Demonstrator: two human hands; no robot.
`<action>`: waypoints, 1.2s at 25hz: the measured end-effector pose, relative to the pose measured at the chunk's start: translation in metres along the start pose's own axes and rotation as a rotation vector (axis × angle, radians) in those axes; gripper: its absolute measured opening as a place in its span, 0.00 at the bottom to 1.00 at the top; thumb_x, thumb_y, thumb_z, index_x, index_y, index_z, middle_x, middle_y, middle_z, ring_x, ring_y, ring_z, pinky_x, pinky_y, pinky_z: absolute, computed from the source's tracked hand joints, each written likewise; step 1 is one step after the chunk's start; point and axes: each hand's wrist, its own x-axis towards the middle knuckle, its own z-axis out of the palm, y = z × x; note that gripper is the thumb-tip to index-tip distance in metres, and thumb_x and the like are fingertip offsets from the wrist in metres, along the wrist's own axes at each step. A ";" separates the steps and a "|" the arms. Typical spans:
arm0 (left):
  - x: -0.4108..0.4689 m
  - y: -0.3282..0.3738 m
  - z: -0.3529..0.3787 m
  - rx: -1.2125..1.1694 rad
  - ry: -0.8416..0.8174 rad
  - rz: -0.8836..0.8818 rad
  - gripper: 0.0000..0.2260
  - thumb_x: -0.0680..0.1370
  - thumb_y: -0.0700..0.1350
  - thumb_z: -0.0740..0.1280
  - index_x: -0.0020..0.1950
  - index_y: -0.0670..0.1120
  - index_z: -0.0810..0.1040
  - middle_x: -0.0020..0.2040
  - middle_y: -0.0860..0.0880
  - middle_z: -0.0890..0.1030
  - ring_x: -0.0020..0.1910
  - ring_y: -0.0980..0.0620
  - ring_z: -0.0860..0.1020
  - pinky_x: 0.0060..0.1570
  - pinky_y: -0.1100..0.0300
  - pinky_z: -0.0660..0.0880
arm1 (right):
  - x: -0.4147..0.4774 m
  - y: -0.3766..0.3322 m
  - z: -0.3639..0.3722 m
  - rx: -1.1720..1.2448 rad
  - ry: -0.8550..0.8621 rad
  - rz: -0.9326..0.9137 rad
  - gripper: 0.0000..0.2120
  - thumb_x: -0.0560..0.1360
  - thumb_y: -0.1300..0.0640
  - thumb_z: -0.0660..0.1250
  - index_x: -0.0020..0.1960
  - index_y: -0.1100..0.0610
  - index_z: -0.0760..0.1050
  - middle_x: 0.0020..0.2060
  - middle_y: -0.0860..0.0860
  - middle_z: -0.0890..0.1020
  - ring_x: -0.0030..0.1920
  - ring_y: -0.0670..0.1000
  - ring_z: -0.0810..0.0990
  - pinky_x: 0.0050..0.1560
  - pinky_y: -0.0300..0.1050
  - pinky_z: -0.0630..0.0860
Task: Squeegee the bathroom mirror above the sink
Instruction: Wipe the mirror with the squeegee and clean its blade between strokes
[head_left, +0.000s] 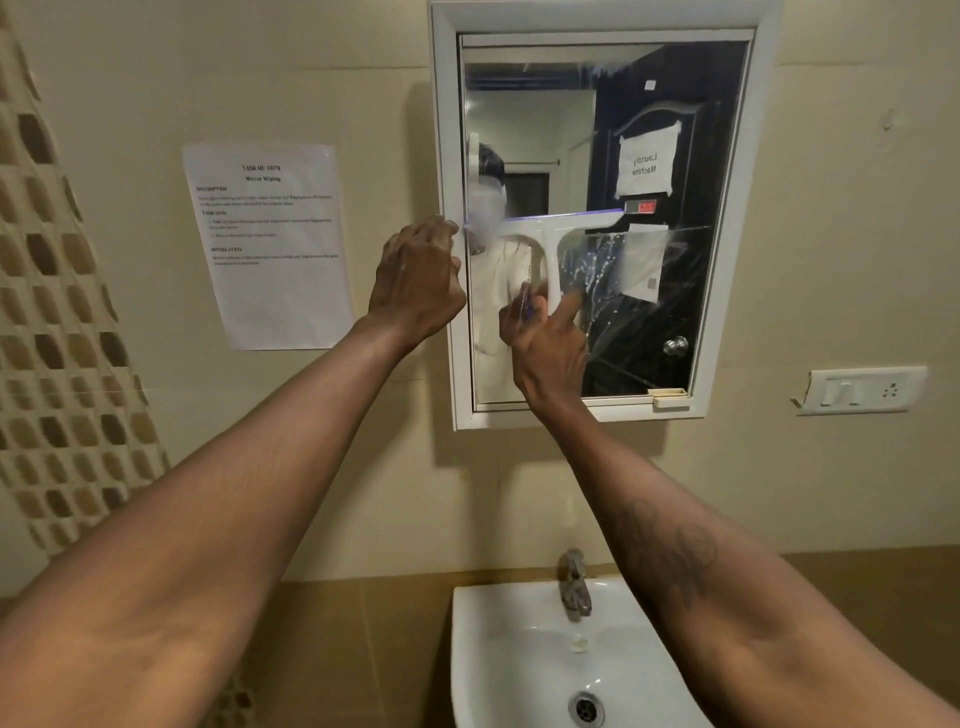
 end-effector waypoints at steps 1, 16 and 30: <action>-0.003 0.000 0.002 -0.002 -0.006 0.002 0.19 0.77 0.40 0.62 0.69 0.41 0.74 0.65 0.43 0.79 0.65 0.41 0.76 0.69 0.47 0.70 | -0.005 0.003 0.000 -0.003 -0.019 0.013 0.14 0.85 0.43 0.53 0.60 0.54 0.60 0.42 0.59 0.79 0.40 0.66 0.81 0.35 0.53 0.74; -0.067 0.013 0.029 -0.029 -0.169 -0.014 0.19 0.76 0.38 0.62 0.67 0.43 0.76 0.69 0.48 0.77 0.67 0.43 0.75 0.70 0.50 0.68 | -0.099 0.054 -0.020 -0.134 -0.181 0.118 0.11 0.86 0.50 0.55 0.59 0.58 0.64 0.38 0.58 0.80 0.35 0.62 0.79 0.34 0.54 0.76; -0.115 0.018 0.030 -0.046 -0.236 -0.073 0.19 0.77 0.38 0.63 0.68 0.42 0.74 0.66 0.44 0.79 0.65 0.41 0.76 0.68 0.50 0.68 | -0.153 0.076 -0.046 -0.265 -0.335 0.249 0.10 0.86 0.47 0.53 0.51 0.53 0.58 0.33 0.52 0.73 0.28 0.52 0.69 0.27 0.45 0.57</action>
